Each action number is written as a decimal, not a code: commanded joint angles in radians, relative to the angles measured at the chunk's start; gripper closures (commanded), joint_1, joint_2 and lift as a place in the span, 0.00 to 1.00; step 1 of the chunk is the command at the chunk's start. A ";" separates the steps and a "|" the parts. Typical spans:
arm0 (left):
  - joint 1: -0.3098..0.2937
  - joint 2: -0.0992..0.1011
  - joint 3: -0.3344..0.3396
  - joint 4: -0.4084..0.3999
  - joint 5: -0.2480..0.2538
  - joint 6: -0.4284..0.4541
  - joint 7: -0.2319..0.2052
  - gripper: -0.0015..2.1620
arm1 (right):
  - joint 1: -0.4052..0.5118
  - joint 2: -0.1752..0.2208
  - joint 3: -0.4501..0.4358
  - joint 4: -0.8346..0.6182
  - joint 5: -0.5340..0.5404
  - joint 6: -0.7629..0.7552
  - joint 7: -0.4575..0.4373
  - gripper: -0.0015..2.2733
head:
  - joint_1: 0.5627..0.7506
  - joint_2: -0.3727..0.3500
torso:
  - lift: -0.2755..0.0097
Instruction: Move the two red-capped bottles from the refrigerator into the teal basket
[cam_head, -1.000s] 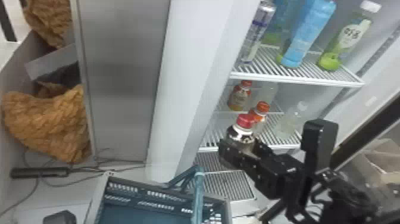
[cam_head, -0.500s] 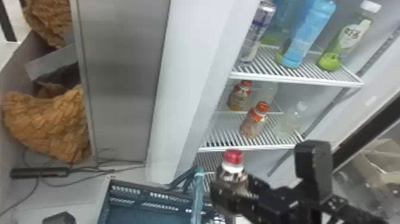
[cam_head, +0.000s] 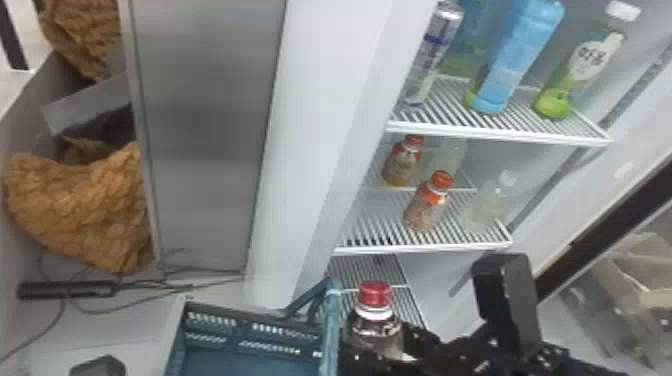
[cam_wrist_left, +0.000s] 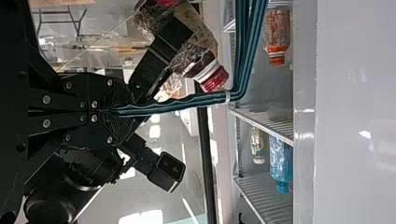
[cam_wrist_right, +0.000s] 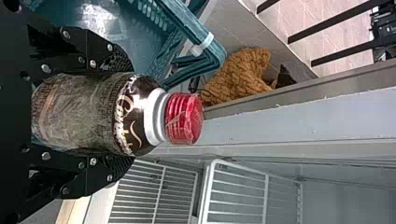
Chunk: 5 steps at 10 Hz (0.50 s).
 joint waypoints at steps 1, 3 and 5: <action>0.001 0.000 0.000 0.000 0.000 0.000 0.000 0.53 | -0.005 -0.002 0.000 -0.007 -0.003 0.002 0.001 0.25 | 0.70 0.03 | 0.18; 0.001 0.000 0.000 0.000 0.000 0.000 0.000 0.53 | -0.005 -0.002 0.002 -0.007 0.044 0.002 0.000 0.08 | 0.70 0.03 | 0.18; 0.001 -0.001 0.002 0.000 0.000 0.000 0.000 0.54 | 0.000 0.000 0.008 -0.007 0.094 -0.007 0.001 0.05 | 0.70 0.03 | 0.18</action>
